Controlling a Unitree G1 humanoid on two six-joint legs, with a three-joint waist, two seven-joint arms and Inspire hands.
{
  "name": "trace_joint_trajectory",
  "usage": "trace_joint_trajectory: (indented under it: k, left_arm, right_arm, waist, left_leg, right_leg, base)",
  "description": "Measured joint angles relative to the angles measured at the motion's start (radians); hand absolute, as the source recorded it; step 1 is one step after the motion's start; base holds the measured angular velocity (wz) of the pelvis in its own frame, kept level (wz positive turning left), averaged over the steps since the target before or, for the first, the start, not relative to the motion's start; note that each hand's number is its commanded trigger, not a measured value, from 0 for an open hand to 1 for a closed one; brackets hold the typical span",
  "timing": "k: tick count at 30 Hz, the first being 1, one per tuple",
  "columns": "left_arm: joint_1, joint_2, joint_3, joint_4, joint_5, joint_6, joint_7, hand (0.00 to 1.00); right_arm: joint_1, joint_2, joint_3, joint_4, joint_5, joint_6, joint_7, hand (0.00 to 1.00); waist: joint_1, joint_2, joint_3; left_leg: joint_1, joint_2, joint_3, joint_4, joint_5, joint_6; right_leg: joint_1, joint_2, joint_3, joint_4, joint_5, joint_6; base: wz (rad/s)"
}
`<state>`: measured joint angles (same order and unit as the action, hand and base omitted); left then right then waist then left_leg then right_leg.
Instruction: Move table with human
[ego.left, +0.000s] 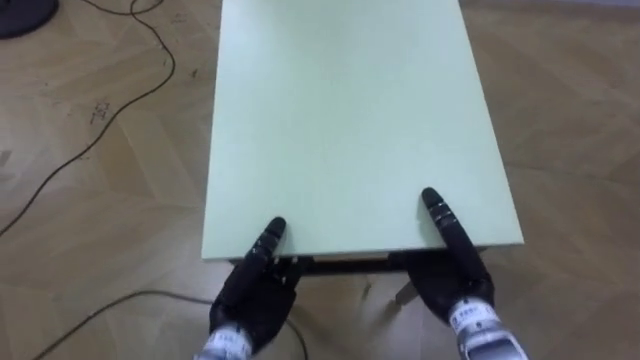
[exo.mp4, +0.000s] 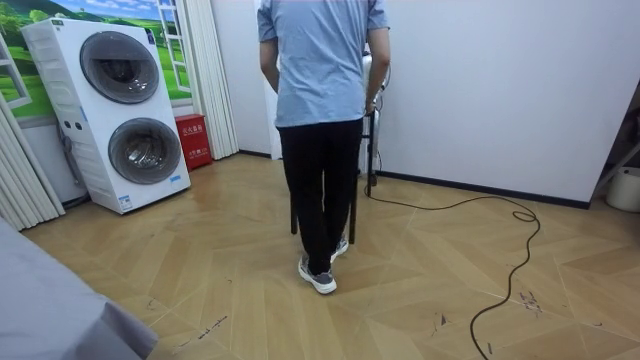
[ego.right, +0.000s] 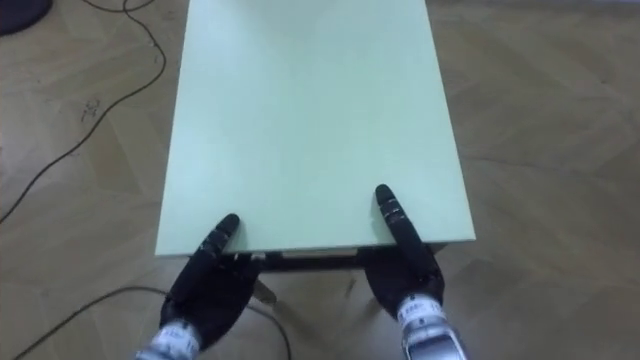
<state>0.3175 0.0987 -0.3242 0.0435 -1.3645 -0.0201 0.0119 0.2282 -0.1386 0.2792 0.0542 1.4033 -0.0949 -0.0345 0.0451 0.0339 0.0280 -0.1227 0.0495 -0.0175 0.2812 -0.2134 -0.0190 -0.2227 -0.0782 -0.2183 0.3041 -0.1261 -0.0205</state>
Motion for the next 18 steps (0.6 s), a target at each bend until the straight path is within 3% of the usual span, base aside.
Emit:
trace_joint_trajectory:
  k: [1,2,3,5,13,15,18]
  left_arm:
    - [-0.001,-0.001,-0.008,0.003,0.001,0.000,0.008,1.00]
    - [0.000,0.001,-0.010,0.002,0.001,0.000,0.006,1.00]
    - [-0.003,0.002,-0.012,0.002,0.001,0.000,0.006,1.00]
    - [-0.007,0.001,-0.012,0.002,0.001,0.000,0.007,1.00]
    - [-0.013,0.004,-0.011,0.001,0.003,0.000,0.005,1.00]
    - [-0.013,0.005,-0.013,0.000,0.003,0.000,0.005,1.00]
    - [-0.013,0.007,-0.015,0.000,0.008,0.001,0.005,1.00]
  right_arm:
    - [0.007,-0.008,0.004,0.002,0.003,-0.010,0.001,1.00]
    - [0.005,-0.012,0.005,0.002,0.008,-0.014,0.004,1.00]
    - [0.004,-0.012,0.004,0.002,0.011,-0.015,0.004,1.00]
    - [0.004,-0.013,0.004,0.002,0.032,-0.016,0.004,1.00]
    - [0.008,-0.013,0.007,0.002,0.060,-0.015,0.003,1.00]
    - [0.012,-0.015,0.006,0.002,0.064,-0.014,0.002,1.00]
    - [0.017,-0.014,0.005,0.002,0.064,-0.013,0.002,1.00]
  waist:
    - [-0.019,0.001,-0.0028]
    - [-0.019,0.001,-0.0028]
    - [-0.020,0.002,-0.0030]
    - [-0.021,0.001,-0.0028]
    - [-0.027,-0.002,-0.0034]
    - [-0.040,-0.002,-0.0033]
    - [-0.069,-0.010,-0.0024]
  left_leg:
    - [0.006,-0.009,-0.001,-0.017,0.010,-0.011]
    - [0.017,-0.003,0.032,-0.046,0.022,-0.010]
    - [0.022,-0.002,0.037,-0.059,0.026,-0.009]
    - [0.041,0.000,0.016,-0.079,0.030,-0.010]
    - [0.049,-0.009,-0.021,-0.076,0.030,-0.009]
    - [0.046,-0.011,-0.053,-0.075,0.030,-0.009]
    - [0.027,-0.009,-0.024,-0.052,0.031,-0.008]
  right_leg:
    - [0.017,-0.006,-0.007,0.015,-0.005,0.013]
    - [0.029,-0.004,-0.015,0.001,-0.006,0.013]
    - [0.037,0.000,-0.020,-0.008,-0.006,0.013]
    - [0.078,0.015,-0.031,-0.046,-0.007,0.015]
    - [0.152,0.013,-0.029,-0.069,-0.024,0.041]
    - [0.171,0.014,-0.033,-0.069,-0.029,0.044]
    - [0.207,0.011,-0.082,-0.068,-0.037,0.051]
  base:
    - [0.60]
    - [0.54]
    - [0.29]
    - [0.34]
    - [0.44]
    - [0.74]
    - [0.94]
